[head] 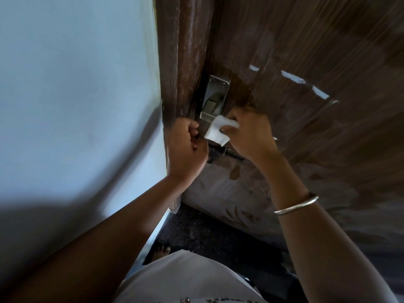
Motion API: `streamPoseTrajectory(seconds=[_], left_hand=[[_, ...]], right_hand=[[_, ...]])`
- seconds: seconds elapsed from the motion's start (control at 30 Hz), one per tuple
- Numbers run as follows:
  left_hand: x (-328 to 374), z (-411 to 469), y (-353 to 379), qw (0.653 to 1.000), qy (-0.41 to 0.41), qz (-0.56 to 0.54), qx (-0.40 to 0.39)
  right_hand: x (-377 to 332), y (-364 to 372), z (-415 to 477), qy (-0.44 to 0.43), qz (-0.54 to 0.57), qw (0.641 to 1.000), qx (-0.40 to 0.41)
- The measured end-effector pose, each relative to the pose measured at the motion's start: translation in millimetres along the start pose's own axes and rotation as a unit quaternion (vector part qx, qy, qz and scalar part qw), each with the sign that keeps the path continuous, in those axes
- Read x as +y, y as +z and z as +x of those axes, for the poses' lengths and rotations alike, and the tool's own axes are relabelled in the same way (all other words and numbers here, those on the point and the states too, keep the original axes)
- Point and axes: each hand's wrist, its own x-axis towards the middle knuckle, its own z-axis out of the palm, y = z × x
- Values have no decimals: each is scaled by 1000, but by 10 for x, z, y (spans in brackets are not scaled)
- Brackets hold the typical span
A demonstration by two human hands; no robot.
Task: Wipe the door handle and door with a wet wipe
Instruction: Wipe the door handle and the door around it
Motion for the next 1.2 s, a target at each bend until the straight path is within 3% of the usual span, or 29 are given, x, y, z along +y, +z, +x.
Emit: streamPoseTrajectory(seconds=[0.23,0.43,0.7,0.87,0.97,1.1,1.2], left_hand=[[-4,6,-35,1000,-5,8,5],[52,-43,131,999,17,20,-30],[2,17,-35,1000,-3,12,-6],[-54,-9,-130,999,-30,18,1],[-40,-64,-79,999,-35,16,-23],[-54,-68,-6,999,-16,15,-48],[-80,-82,60,997,-26,-9,-73]], right_hand=[[-177,38,129,61,23,997,-31],[-155,-28,210,10,19,995,-93],[114,-163,-22,42,48,996,-64],[-12,-92,128,16,34,997,-65],[-95,10,106,-4,58,998,6],[-28,74,-181,26,137,965,222],[4,144,-370,-22,84,941,327]])
